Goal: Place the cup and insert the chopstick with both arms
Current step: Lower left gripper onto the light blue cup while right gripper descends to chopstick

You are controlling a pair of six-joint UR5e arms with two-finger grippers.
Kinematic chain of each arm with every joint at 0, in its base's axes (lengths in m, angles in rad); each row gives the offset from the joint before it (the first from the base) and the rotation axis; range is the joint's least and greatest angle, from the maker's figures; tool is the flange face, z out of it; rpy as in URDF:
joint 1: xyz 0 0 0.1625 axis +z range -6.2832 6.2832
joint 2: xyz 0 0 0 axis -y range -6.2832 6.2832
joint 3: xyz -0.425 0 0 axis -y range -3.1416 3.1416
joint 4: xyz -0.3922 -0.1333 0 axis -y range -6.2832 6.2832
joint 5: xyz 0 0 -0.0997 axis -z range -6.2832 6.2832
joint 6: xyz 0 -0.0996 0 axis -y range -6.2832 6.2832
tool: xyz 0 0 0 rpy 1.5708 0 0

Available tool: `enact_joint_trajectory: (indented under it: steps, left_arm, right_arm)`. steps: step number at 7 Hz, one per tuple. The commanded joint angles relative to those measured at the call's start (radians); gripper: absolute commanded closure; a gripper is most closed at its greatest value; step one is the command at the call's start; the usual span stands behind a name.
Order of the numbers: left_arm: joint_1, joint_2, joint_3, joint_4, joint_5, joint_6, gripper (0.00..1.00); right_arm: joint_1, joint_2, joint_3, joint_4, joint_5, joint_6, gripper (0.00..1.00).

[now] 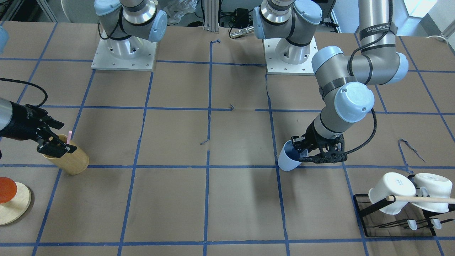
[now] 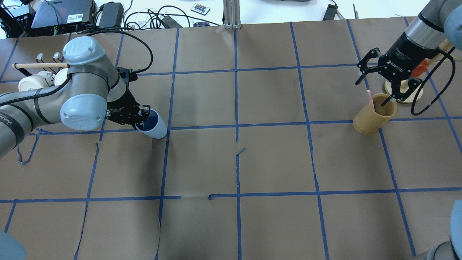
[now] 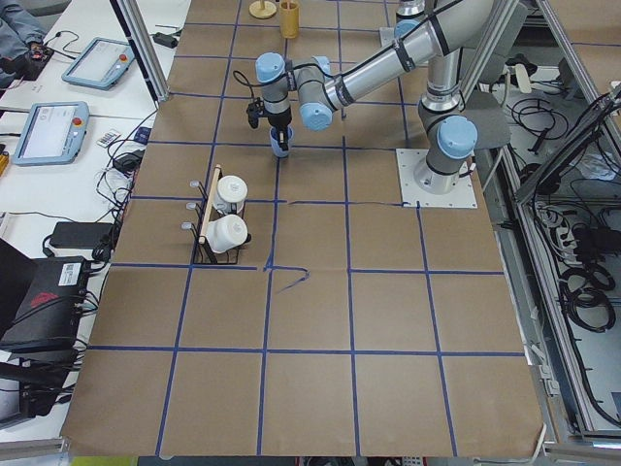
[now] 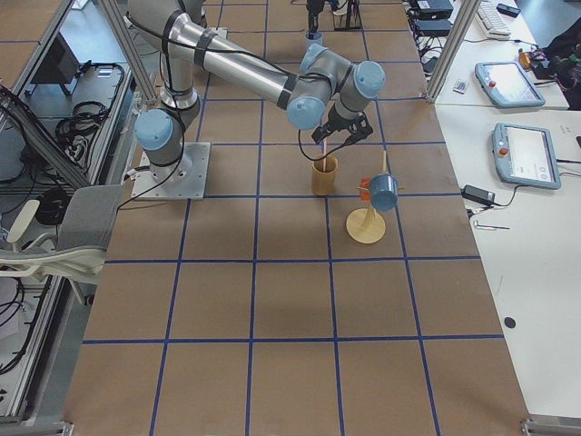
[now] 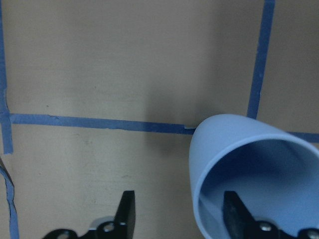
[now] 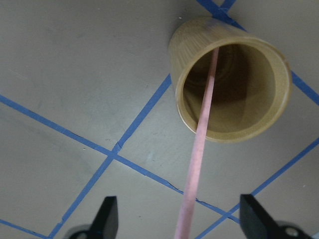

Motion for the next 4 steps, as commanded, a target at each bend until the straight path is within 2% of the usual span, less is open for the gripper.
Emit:
enact_joint_trajectory:
  steps: [1, 2, 3, 4]
  left_arm:
    - [-0.016, 0.034, 0.009, -0.005, -0.014, -0.018, 1.00]
    - [-0.055, 0.051, 0.046, -0.018, -0.031, -0.053, 1.00]
    - [-0.148, 0.039, 0.099, -0.068, -0.042, -0.215, 1.00]
    - [-0.278, 0.018, 0.144, -0.065, -0.056, -0.391, 1.00]
  right_arm:
    - [0.000, 0.015, 0.004, 0.005, -0.001, 0.024, 0.29]
    - [0.000, 0.014, 0.006, 0.008, 0.014, 0.030, 0.37]
    - [0.000, 0.014, 0.004, 0.008, 0.042, 0.035, 0.45]
    - [0.000, 0.014, 0.004, 0.008, 0.048, 0.035, 0.52]
